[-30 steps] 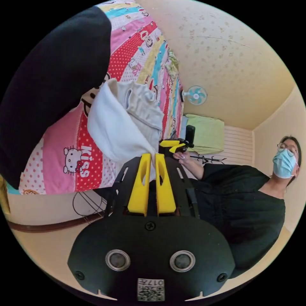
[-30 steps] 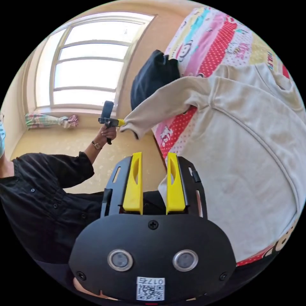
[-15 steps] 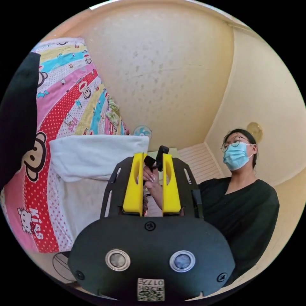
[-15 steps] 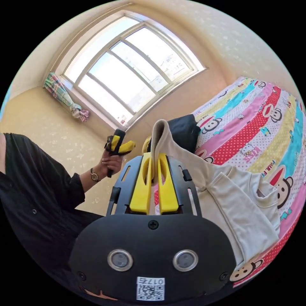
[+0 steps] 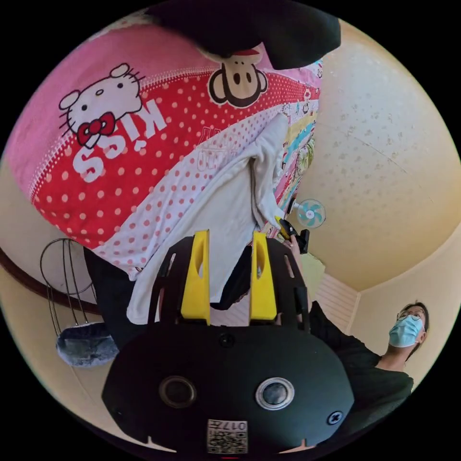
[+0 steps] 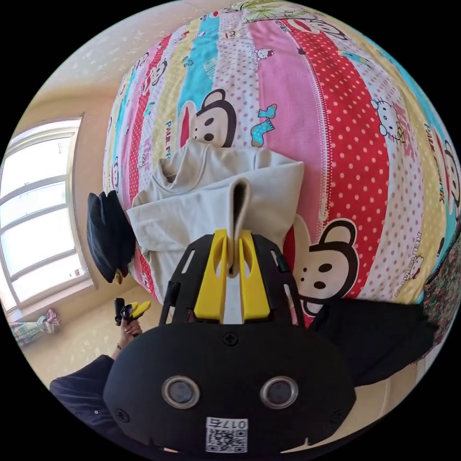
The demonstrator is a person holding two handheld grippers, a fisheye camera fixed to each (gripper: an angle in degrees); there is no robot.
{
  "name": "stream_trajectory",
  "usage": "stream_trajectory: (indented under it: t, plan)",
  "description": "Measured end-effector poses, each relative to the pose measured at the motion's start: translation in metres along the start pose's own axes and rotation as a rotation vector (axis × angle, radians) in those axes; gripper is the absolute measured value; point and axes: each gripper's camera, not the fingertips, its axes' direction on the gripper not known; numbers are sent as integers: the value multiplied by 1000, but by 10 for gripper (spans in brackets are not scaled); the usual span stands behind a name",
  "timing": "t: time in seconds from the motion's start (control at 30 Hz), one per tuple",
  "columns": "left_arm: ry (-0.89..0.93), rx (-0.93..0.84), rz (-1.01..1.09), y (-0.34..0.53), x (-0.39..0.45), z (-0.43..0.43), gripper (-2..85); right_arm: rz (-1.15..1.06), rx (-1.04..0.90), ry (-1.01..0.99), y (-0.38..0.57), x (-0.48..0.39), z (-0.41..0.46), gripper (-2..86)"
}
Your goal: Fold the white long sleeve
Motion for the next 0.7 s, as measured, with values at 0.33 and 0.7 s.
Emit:
stream_trajectory:
  t: [0.33, 0.7]
  plan:
    - [-367, -261, 64, 30, -6, 56, 164, -80, -260, 9, 150, 55, 30, 132]
    - [-431, -404, 7, 47, -32, 89, 161, 47, -416, -61, 240, 128, 60, 99]
